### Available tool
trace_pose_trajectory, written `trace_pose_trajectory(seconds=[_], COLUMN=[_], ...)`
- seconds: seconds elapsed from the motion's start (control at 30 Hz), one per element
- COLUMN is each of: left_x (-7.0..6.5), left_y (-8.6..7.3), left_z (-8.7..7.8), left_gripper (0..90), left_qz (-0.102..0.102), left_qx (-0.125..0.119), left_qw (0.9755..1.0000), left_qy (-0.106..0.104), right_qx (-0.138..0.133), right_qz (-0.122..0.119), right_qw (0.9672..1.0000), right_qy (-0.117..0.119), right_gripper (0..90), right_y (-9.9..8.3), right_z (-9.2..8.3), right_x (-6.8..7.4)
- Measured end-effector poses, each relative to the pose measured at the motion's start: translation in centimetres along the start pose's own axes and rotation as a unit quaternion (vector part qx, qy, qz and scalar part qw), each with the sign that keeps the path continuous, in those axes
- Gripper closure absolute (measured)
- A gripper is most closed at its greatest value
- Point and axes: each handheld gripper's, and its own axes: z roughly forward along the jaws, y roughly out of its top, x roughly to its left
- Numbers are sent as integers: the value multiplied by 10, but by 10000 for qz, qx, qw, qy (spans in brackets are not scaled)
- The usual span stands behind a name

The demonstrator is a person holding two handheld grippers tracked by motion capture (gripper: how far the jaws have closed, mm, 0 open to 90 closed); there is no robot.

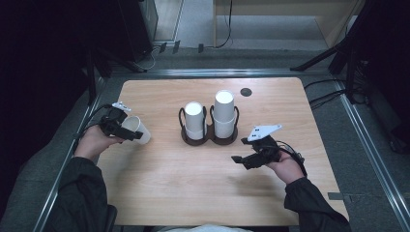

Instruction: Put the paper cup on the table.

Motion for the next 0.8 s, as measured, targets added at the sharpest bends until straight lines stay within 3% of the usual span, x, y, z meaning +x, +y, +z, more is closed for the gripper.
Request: trace_pose_trajectory(seconds=[0.2, 0.3, 0.4, 0.8], left_x=[4, 5, 4, 5], left_y=[-4, -5, -5, -6], left_z=[3, 4, 7, 13], left_gripper=[195, 192, 188, 171], left_qz=[-81, -53, 12, 3], left_qx=[164, 207, 313, 326], left_qw=[9997, 9997, 9992, 9992], left_qy=[163, 122, 255, 238], right_qx=[-10, -11, -13, -22], right_qz=[-24, -25, -17, -18], right_qw=[10000, 10000, 10000, 10000], right_qy=[17, 23, 16, 28], right_gripper=[229, 229, 229, 229], right_y=[0, 0, 0, 0], right_z=[1, 1, 1, 0], right_x=[0, 1, 1, 1])
